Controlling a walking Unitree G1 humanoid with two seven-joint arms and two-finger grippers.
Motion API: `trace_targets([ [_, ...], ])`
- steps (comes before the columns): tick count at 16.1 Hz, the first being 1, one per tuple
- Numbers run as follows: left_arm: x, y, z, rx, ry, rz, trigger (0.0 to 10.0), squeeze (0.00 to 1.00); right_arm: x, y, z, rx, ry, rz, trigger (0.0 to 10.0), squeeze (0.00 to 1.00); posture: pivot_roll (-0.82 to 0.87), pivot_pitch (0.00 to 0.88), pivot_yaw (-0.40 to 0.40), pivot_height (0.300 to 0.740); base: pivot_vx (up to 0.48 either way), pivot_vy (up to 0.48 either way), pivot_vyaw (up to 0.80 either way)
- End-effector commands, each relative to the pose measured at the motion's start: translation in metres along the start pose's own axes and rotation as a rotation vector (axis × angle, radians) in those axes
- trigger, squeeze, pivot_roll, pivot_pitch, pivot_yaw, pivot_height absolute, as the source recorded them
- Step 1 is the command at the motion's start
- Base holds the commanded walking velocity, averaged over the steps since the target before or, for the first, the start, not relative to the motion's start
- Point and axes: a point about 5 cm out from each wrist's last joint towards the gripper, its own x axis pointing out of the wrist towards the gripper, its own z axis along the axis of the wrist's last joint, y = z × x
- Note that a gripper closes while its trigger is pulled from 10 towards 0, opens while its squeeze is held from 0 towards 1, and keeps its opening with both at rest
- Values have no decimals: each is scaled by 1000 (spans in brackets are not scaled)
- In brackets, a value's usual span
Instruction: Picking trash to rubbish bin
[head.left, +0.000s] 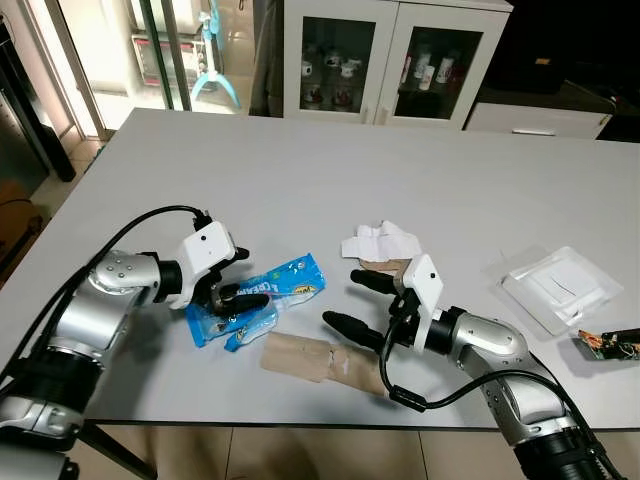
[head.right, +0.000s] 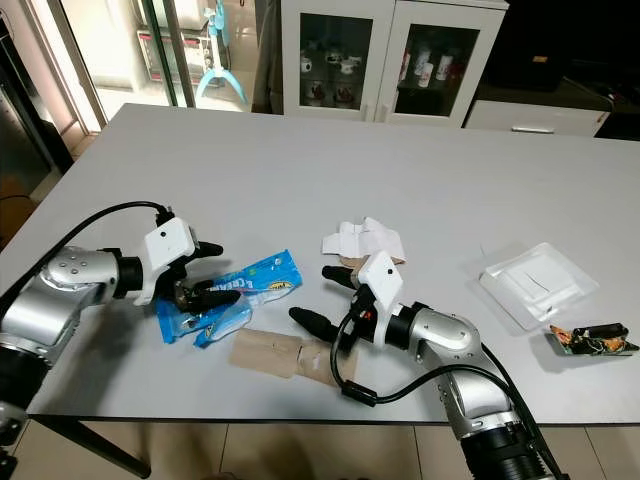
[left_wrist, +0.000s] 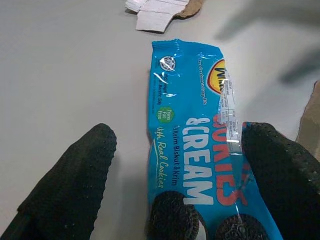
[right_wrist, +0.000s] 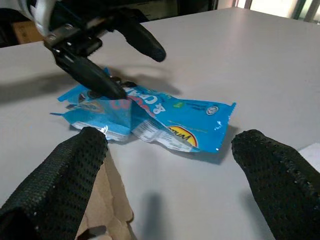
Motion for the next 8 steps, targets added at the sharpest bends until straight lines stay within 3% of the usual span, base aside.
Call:
trace_targets([
  [1, 4, 6, 4, 27, -9, 33, 10000, 0, 0, 3, 3, 0, -7, 30, 10000, 0, -20, 5, -51, 740, 0, 0, 0],
  [5, 14, 0, -11, 27, 54, -17, 10000, 0, -1, 4, 2, 7, -6, 29, 10000, 0, -28, 17, -48, 740, 0, 0, 0],
  [8, 21, -8, -15, -2, 37, -72, 10000, 0, -1, 5, 3, 12, -5, 27, 10000, 0, -34, 34, -51, 740, 0, 0, 0],
])
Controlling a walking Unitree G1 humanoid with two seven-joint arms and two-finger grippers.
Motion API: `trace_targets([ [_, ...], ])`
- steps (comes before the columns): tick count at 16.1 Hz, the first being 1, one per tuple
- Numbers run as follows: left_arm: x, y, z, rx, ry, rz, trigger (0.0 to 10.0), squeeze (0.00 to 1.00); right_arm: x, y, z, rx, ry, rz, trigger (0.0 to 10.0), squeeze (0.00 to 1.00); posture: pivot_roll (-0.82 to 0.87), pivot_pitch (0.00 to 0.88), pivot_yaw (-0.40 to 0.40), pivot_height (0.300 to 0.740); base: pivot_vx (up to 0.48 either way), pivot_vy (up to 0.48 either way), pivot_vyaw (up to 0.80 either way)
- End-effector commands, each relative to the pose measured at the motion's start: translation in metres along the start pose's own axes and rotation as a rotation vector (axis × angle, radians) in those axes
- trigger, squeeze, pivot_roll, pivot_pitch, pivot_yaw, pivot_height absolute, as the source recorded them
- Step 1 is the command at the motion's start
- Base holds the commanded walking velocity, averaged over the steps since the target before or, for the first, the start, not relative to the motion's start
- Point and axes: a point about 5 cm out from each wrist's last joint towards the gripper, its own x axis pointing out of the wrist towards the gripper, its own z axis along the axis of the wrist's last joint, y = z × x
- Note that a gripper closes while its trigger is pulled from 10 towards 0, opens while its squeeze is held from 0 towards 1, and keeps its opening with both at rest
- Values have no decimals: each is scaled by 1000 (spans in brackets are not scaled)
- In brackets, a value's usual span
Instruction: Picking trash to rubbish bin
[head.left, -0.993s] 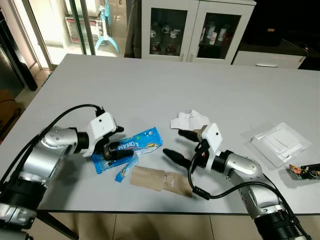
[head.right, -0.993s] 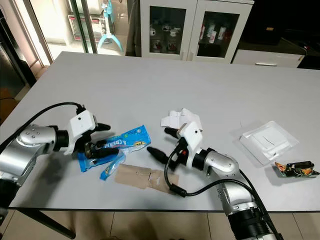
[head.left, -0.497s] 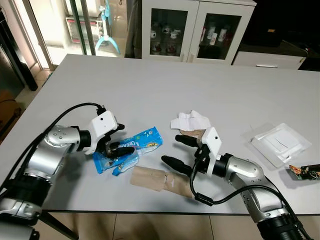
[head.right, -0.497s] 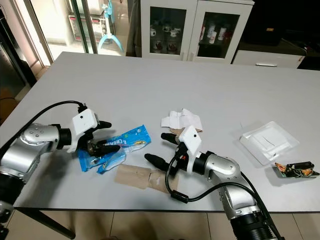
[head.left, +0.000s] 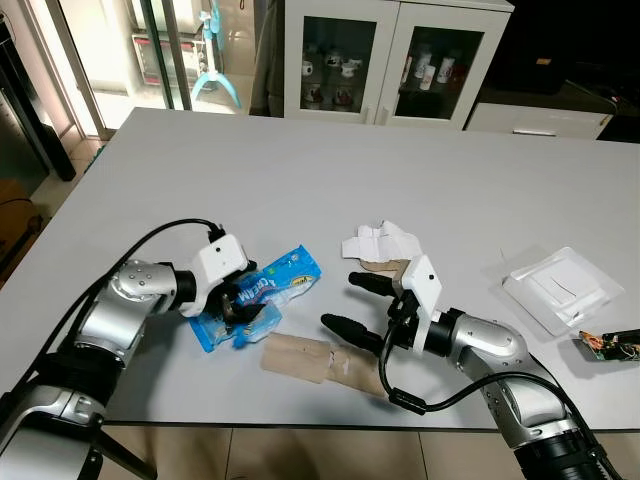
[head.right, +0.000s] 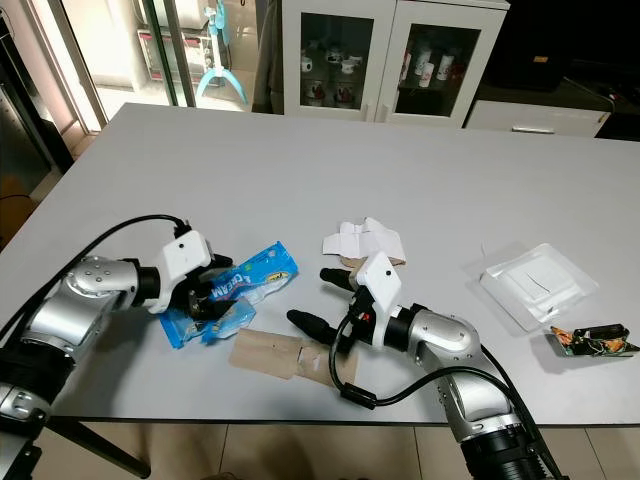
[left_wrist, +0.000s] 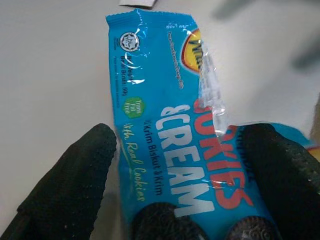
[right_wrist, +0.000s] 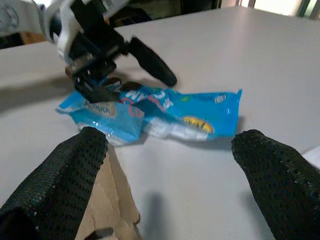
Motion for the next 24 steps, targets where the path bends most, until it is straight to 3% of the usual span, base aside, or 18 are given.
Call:
trace_targets([
  [1, 3, -3, 1, 12, -1, -31, 10000, 0, -2, 2, 0, 12, -3, 15, 10000, 0, -33, 34, -52, 740, 0, 0, 0],
  [6, 8, -14, -8, 30, 45, -90, 10000, 0, -1, 0, 2, 11, -3, 16, 10000, 0, -33, 51, -56, 740, 0, 0, 0],
  [9, 10, -17, -18, 105, 155, -92, 10000, 0, 0, 0, 3, 10, -4, 18, 10000, 0, -34, 56, -55, 740, 0, 0, 0],
  [11, 13, -19, -17, 89, 134, -86, 10000, 0, 0, 0, 4, 11, -5, 18, 10000, 0, -35, 58, -56, 740, 0, 0, 0],
  [12, 14, -19, -17, 91, 135, -84, 9255, 0, 0, 0, 4, 10, -3, 18, 10000, 0, -36, 59, -56, 740, 0, 0, 0],
  [13, 14, -18, -17, 90, 135, -78, 7725, 0, 0, 0, 3, 10, -2, 19, 10000, 0, -36, 59, -56, 740, 0, 0, 0],
  [14, 14, -17, -16, 84, 129, -59, 0, 0, -1, 0, 3, 10, -1, 20, 10000, 0, -37, 58, -57, 740, 0, 0, 0],
  [24, 15, -19, -18, 74, 124, -59, 0, 0, 1, 0, 5, 13, -3, 26, 10000, 0, -37, 59, -61, 740, 0, 0, 0],
])
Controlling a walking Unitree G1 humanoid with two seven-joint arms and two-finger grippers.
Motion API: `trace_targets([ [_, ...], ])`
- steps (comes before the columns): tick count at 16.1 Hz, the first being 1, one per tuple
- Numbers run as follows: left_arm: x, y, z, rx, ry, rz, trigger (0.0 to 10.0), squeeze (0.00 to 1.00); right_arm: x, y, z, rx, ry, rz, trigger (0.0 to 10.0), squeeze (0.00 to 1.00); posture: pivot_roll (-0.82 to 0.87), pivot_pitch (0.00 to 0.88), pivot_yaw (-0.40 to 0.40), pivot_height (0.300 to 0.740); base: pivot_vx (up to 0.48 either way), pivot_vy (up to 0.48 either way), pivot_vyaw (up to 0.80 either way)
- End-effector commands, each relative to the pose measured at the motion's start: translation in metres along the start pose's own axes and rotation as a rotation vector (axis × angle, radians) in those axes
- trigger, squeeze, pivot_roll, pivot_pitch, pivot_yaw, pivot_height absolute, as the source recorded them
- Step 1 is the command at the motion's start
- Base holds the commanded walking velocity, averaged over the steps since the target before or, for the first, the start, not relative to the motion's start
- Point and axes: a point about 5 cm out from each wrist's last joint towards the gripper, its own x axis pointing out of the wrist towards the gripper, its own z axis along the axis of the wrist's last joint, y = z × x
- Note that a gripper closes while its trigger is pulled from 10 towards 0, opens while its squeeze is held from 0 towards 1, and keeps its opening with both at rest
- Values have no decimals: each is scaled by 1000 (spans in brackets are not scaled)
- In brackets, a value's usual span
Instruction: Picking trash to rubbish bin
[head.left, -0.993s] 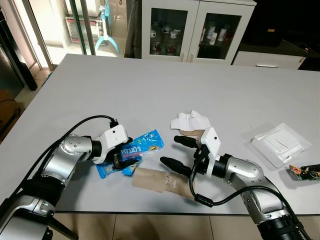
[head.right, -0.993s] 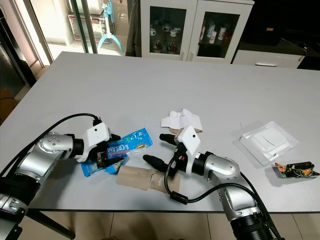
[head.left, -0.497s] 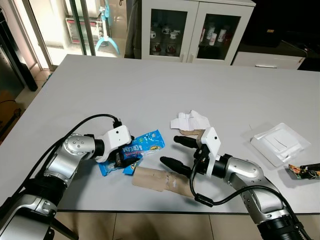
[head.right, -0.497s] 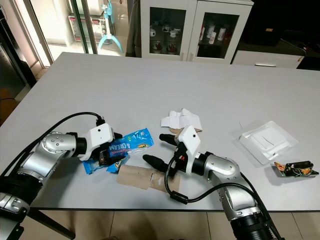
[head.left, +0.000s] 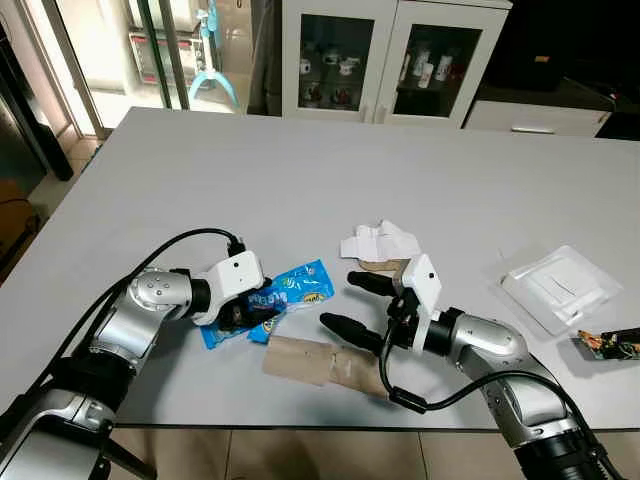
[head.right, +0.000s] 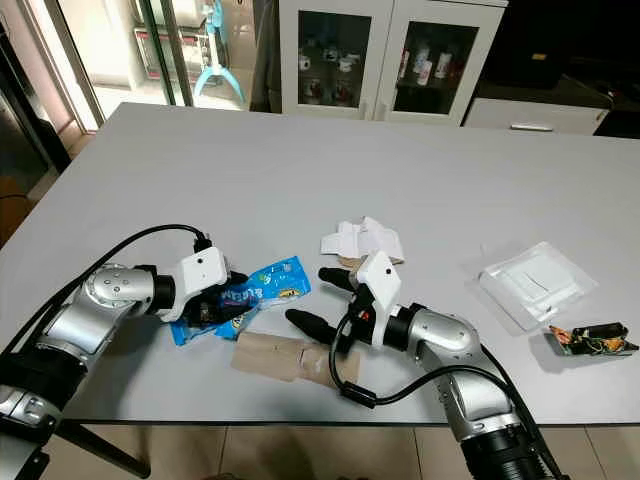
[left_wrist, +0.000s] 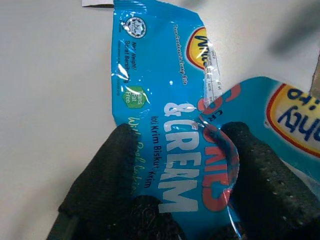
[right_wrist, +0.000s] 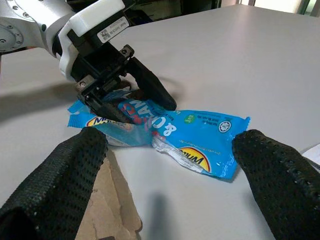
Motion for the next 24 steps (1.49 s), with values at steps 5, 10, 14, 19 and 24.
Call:
trace_targets([
  [5, 2, -8, -14, -37, 61, -13, 0, 0, 2, 1, 5, -10, -6, 23, 10000, 0, -36, 57, -61, 740, 0, 0, 0],
  [10, -3, -4, -6, -66, 2, 15, 0, 0, 4, 1, 5, -8, -9, 29, 10000, 0, -29, 54, -65, 740, 0, 0, 0],
  [14, -5, 0, 4, -108, -80, 67, 0, 0, 4, 0, 5, -8, -12, 24, 10000, 0, -30, 50, -65, 740, 0, 0, 0],
  [19, -3, 22, 26, -181, -232, 371, 10000, 0, 6, -6, 11, 0, -65, -44, 10000, 0, -27, 51, -67, 740, 0, 0, 0],
  [24, 1, 35, 63, -375, -483, 803, 10000, 0, 12, -44, 45, 4, -287, -500, 10000, 0, -22, 41, -70, 740, 0, 0, 0],
])
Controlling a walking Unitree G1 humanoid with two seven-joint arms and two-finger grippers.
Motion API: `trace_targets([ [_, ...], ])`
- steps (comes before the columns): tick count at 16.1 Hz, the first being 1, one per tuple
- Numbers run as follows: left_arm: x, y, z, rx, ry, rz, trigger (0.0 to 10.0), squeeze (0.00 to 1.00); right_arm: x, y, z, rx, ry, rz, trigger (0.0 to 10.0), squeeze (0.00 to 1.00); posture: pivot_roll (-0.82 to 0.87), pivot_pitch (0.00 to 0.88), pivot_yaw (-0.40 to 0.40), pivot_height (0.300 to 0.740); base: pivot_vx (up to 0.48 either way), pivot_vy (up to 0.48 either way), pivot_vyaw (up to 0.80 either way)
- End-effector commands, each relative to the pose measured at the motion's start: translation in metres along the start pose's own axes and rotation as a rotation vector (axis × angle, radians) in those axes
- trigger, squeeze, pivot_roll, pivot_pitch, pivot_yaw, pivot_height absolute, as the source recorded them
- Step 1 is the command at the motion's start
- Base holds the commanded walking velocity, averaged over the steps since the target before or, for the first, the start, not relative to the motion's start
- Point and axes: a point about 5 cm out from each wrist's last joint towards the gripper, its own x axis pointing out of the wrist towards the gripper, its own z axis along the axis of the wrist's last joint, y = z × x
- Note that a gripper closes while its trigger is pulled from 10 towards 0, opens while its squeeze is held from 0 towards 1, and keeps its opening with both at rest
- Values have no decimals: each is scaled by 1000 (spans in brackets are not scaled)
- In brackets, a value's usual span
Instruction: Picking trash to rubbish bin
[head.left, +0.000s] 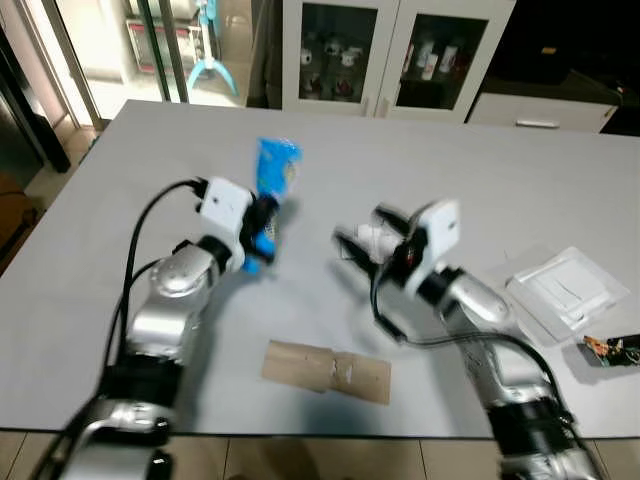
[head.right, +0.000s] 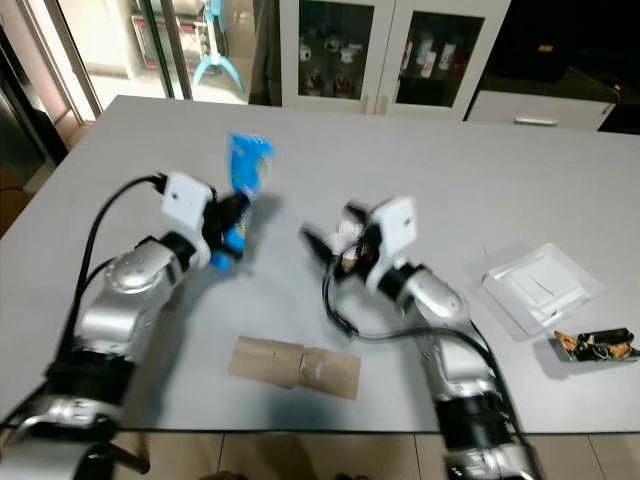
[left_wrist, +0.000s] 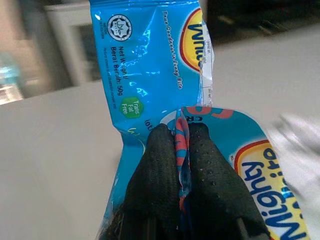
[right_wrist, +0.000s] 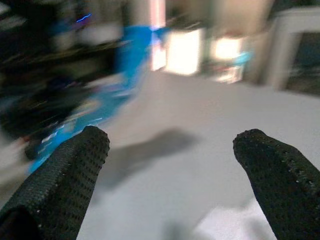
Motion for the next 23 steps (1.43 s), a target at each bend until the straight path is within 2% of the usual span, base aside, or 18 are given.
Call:
trace_targets([
  [1, 4, -2, 10, -10, -56, 89, 10000, 0, 2, -17, 6, -51, -46, -198, 10000, 0, -22, 41, -71, 740, 0, 0, 0],
  [3, 8, -9, 12, -48, -84, 148, 10000, 0, 4, -31, 7, -45, -81, -393, 10000, 0, -20, 30, -73, 740, 0, 0, 0],
  [4, 12, -16, 15, -95, -113, 168, 10000, 0, 5, -37, 8, -52, -99, -491, 10000, 0, -17, 19, -75, 740, 0, 0, 0],
  [5, 15, -22, 18, -81, -130, 168, 10000, 0, 6, -39, 6, -73, -92, -523, 10000, 0, -14, 11, -74, 740, 0, 0, 0],
  [8, 21, -24, 21, -23, -135, 207, 10000, 0, 12, -37, 4, -81, -104, -548, 10000, 0, -21, 0, -68, 740, 0, 0, 0],
  [10, 20, -22, 16, 44, -117, 207, 10000, 0, 12, -41, 7, -79, -120, -570, 10000, 0, -25, 0, -63, 740, 0, 0, 0],
  [13, 15, -14, 10, 60, -109, 236, 10000, 0, 11, -46, 5, -103, -121, -595, 10000, 0, -14, 0, -70, 740, 0, 0, 0],
  [15, 14, -16, 8, 84, -109, 237, 10000, 0, 9, -48, 0, -101, -108, -604, 10000, 0, -7, 0, -72, 740, 0, 0, 0],
  [17, 15, -21, 10, 54, -131, 226, 10000, 0, 10, -48, 0, -102, -112, -604, 10000, 0, -17, 0, -66, 740, 0, 0, 0],
  [23, 15, -30, 8, 50, -145, 196, 10000, 0, 11, -43, -4, -93, -116, -587, 10000, 0, -24, 0, -59, 740, 0, 0, 0],
])
